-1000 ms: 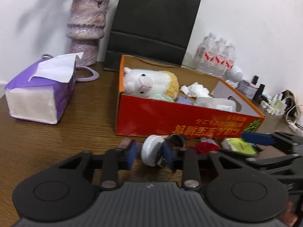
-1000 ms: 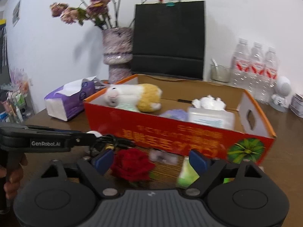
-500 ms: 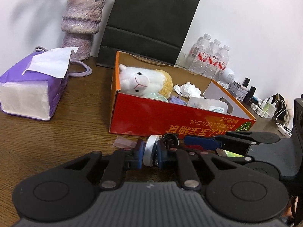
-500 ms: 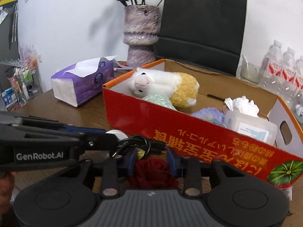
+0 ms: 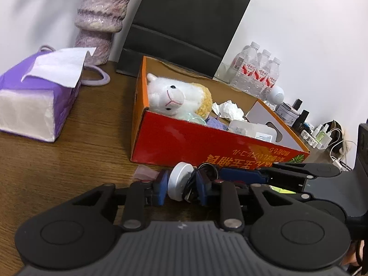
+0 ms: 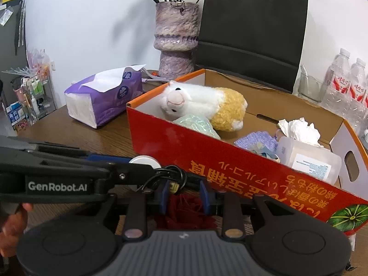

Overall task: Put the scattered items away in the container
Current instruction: 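Grasp the white tape roll with the left tool while the right grasps the black cable, then lift the roll and cable into the cardboard box and open both tools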

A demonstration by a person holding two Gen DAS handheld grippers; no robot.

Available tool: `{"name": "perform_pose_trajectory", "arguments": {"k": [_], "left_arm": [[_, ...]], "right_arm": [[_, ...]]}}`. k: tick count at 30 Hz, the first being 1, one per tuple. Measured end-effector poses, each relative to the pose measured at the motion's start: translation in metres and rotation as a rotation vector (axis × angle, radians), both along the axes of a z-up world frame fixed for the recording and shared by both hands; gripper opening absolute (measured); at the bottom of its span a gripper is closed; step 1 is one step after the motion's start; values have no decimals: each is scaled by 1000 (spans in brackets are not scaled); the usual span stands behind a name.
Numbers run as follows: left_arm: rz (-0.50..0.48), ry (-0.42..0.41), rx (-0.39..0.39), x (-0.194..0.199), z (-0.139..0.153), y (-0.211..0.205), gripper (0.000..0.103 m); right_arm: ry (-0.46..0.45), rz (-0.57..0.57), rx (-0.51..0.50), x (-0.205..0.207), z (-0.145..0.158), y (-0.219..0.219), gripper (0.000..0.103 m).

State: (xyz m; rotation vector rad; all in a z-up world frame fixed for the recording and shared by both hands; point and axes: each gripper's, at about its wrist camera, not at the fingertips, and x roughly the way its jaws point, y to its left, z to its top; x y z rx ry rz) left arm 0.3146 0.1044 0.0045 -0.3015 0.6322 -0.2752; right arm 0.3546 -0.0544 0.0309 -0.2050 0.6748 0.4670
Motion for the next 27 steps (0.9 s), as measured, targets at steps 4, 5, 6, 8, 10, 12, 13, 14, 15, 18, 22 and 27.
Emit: {"name": "perform_pose_trajectory", "arguments": {"k": [4,5,6,8,10,12,13,14,15,18,22,27], "left_arm": [[-19,-26,-16,-4,4,0,12],[-24,-35,-17,-6,6,-1,11],[-25,-42,-14,-8,7,-2,11],[-29,-53,0,-11,9,-5,10],[-24,-52,6,-12,9,-6,10],[-16,-55,20,-14,9,-7,10],[-13,-57,25,-15,9,-7,10],[-11,-59,27,-15,9,-6,10],[-9,-61,28,-16,10,-6,10],[-5,-59,34,-17,10,-5,10],[-1,-59,57,-18,11,-6,10],[45,-44,120,-21,10,-3,10]], "right_arm": [[15,9,35,3,1,-3,16],[13,14,46,2,2,-4,14],[1,15,42,-1,2,-4,13],[-15,12,33,-4,3,-3,12],[-18,7,41,-6,4,-6,9],[-31,-2,42,-10,6,-9,9],[-38,-7,45,-11,8,-11,8],[-42,-10,49,-13,9,-12,7],[-42,-12,50,-14,10,-14,7],[-28,-15,72,-14,11,-17,9],[-10,-29,102,-12,15,-17,30],[-15,-38,104,-9,17,-6,37]]}}
